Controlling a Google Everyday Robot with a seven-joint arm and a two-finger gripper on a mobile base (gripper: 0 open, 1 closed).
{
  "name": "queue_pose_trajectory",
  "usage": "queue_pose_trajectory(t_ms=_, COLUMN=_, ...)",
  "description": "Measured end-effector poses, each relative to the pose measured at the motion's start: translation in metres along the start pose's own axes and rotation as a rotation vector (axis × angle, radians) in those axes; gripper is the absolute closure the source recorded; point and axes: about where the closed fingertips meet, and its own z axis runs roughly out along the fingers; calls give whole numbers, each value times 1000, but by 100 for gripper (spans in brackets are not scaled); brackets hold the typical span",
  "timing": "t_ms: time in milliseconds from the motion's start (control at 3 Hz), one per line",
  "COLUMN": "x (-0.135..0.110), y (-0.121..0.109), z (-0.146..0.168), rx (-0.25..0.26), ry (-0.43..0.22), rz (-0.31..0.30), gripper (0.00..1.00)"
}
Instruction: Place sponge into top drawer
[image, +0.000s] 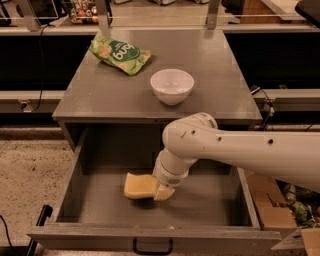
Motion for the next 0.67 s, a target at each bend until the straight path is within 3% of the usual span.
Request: queue_pose_trajectory(t_ms=667, x=0, y=1, z=1, rx=-2, ry=1, rz=-2, gripper=14)
